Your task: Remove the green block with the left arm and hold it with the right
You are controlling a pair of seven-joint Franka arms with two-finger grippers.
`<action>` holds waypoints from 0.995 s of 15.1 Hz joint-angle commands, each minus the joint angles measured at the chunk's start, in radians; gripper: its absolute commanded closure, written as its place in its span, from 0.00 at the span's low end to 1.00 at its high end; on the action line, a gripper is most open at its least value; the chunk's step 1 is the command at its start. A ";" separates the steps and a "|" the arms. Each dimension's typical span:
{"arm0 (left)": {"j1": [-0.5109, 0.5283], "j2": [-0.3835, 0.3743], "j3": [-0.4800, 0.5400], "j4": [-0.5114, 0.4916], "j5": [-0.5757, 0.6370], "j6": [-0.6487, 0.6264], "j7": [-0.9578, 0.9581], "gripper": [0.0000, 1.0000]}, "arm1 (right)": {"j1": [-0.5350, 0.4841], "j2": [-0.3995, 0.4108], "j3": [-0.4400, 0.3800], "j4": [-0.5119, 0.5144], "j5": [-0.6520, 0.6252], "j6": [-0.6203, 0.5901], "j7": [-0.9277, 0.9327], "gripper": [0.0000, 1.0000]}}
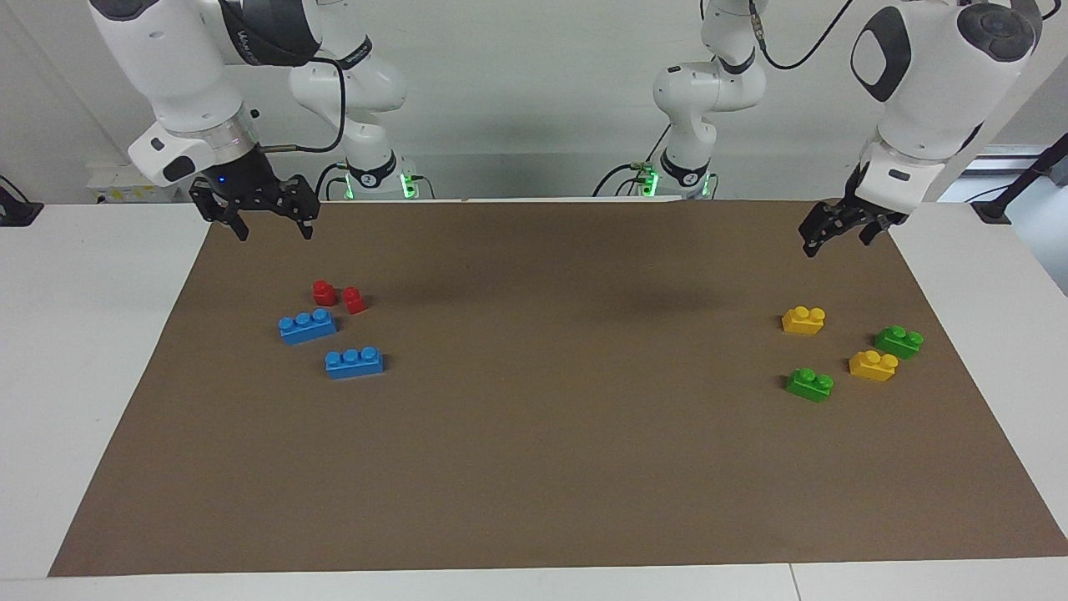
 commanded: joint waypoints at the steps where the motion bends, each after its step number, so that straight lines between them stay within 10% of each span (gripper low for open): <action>1: 0.001 -0.036 0.009 -0.013 -0.021 -0.029 0.052 0.00 | -0.006 -0.007 0.005 -0.007 -0.038 -0.011 -0.047 0.00; 15: 0.002 -0.051 0.012 -0.013 -0.094 -0.022 0.126 0.00 | -0.008 -0.010 0.004 -0.008 -0.033 -0.035 -0.038 0.00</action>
